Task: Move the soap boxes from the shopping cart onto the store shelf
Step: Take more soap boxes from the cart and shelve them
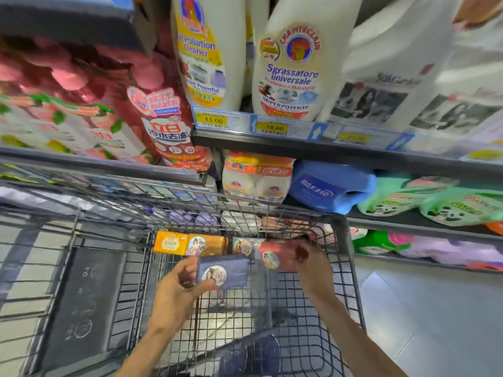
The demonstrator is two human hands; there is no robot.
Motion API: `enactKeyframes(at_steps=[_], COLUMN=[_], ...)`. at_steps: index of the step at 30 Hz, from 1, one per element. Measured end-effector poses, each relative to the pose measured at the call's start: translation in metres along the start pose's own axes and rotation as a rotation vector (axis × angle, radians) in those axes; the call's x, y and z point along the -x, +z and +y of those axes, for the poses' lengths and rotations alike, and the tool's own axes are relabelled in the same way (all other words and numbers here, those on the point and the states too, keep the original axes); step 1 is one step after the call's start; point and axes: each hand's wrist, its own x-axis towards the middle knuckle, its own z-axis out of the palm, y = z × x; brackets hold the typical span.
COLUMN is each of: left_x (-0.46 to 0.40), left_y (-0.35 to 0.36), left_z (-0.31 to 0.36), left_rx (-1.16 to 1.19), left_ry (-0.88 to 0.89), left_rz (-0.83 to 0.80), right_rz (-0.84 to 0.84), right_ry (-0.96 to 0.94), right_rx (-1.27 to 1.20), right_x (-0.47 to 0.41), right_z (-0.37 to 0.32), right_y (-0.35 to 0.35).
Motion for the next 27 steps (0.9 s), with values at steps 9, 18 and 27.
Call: enactKeyframes(at_steps=[9,18,27], left_x=[0.065,0.162,0.281], left_y=[-0.021,0.057,0.214], left_z=[0.122,0.290,0.416], left_rx=[0.076,0.048,-0.062], left_ry=[0.185,0.411,0.683], left_rz=[-0.092,-0.336,-0.663], right_rz=[0.059,0.319,0.683], right_ry=[-0.044,-0.112,-0.103], right_rx=[-0.331,-0.563,-0.586], right_x=[0.091,0.237,0.373], right_z=[-0.044,-0.063,0.016], right_y=[-0.123,-0.329,-0.495])
